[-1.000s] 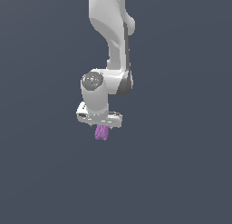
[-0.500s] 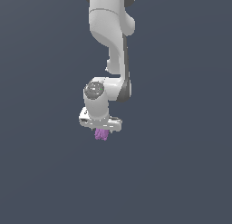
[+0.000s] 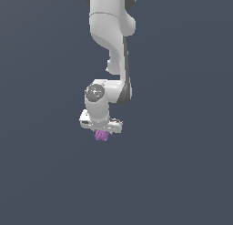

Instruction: Pick up the object and move it to a goal position.

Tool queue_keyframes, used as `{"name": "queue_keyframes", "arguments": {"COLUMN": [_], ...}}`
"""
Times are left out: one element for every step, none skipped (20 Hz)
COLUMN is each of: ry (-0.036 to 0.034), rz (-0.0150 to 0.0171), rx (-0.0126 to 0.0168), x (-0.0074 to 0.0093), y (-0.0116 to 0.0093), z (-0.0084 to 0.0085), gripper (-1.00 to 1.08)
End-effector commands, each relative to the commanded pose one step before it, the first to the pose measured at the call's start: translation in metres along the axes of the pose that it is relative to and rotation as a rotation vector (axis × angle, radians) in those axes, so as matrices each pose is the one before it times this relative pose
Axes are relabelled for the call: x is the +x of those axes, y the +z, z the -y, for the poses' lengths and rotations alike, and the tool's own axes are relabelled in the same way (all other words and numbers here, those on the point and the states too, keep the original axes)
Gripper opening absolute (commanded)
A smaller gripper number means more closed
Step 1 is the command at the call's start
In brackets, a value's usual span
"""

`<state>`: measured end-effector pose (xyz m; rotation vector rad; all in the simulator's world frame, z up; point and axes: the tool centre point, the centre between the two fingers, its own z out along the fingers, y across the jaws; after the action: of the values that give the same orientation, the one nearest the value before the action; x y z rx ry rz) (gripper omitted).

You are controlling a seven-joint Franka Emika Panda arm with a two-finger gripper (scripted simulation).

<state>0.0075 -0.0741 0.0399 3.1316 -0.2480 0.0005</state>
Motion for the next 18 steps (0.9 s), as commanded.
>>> {"name": "queue_keyframes", "arguments": {"ry": [-0.00009,0.00000,0.00000,0.00000,0.00034,0.00000,0.00000,0.00000,0.00000,0.00000,0.00000,0.00000,0.00000,0.00000,0.00000,0.00000,0.00000,0.00000], "rz": [0.00051,0.00000,0.00000,0.00000,-0.00056,0.00000,0.00000,0.00000,0.00000,0.00000,0.00000,0.00000,0.00000,0.00000,0.00000,0.00000,0.00000,0.00000], "rx": [-0.00008,0.00000,0.00000,0.00000,0.00022,0.00000,0.00000,0.00000,0.00000,0.00000,0.00000,0.00000,0.00000,0.00000,0.00000,0.00000,0.00000,0.00000], "x": [-0.00009,0.00000,0.00000,0.00000,0.00011,0.00006,0.00019,0.00032,0.00045,0.00057,0.00070,0.00082,0.00095,0.00107,0.00118,0.00130,0.00142,0.00153], "y": [0.00084,0.00000,0.00000,0.00000,-0.00076,-0.00034,-0.00102,-0.00170,-0.00237,-0.00303,-0.00368,-0.00433,-0.00496,-0.00557,-0.00617,-0.00676,-0.00734,-0.00789], "z": [0.00005,0.00000,0.00000,0.00000,-0.00015,-0.00001,-0.00002,-0.00004,-0.00006,-0.00007,-0.00009,-0.00010,-0.00012,-0.00013,-0.00015,-0.00016,-0.00018,-0.00019], "gripper": [-1.00,-1.00,-1.00,-1.00,-1.00,-1.00,-1.00,-1.00,-1.00,-1.00,-1.00,-1.00,-1.00,-1.00,-1.00,-1.00,-1.00,-1.00]}}
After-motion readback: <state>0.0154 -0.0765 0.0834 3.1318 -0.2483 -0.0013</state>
